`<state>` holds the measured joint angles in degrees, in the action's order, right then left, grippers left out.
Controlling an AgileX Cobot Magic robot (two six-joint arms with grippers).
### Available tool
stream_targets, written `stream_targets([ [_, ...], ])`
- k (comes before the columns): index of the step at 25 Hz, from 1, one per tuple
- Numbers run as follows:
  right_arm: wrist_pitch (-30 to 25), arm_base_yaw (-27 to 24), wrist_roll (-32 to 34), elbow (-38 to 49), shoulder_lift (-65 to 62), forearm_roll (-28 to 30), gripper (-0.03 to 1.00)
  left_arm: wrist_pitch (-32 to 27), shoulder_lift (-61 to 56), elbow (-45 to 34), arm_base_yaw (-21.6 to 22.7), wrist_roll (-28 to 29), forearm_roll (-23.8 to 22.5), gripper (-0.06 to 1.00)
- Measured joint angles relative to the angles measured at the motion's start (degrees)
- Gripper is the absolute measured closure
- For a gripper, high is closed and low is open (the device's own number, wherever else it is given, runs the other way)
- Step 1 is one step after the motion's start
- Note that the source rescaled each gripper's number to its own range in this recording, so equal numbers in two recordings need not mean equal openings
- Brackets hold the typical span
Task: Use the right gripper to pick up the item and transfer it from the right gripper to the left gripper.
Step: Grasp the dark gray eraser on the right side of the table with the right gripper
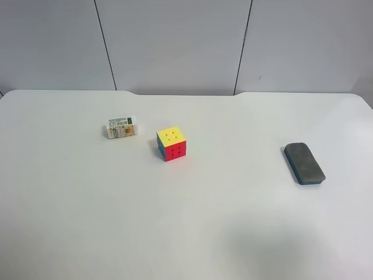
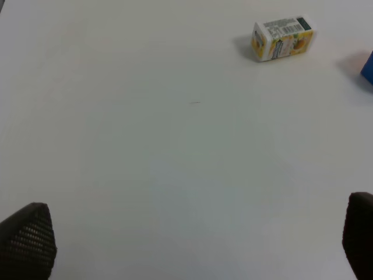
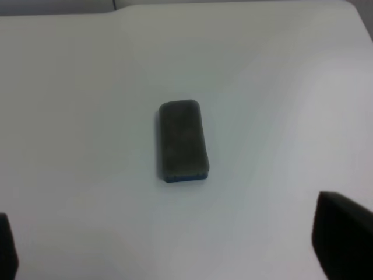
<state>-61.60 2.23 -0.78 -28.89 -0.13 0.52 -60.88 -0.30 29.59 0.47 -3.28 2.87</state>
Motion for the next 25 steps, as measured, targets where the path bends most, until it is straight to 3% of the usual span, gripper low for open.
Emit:
stream_targets([
  [17, 0.0, 0.0, 0.0, 0.0, 0.15, 0.01, -0.03, 0.0, 0.0, 0.0, 0.0, 0.0, 0.0, -0.06],
  [25, 0.05, 0.0, 0.78, -7.35, 18.67, -0.01, -0.03, 0.0, 0.0, 0.0, 0.0, 0.0, 0.0, -0.06],
])
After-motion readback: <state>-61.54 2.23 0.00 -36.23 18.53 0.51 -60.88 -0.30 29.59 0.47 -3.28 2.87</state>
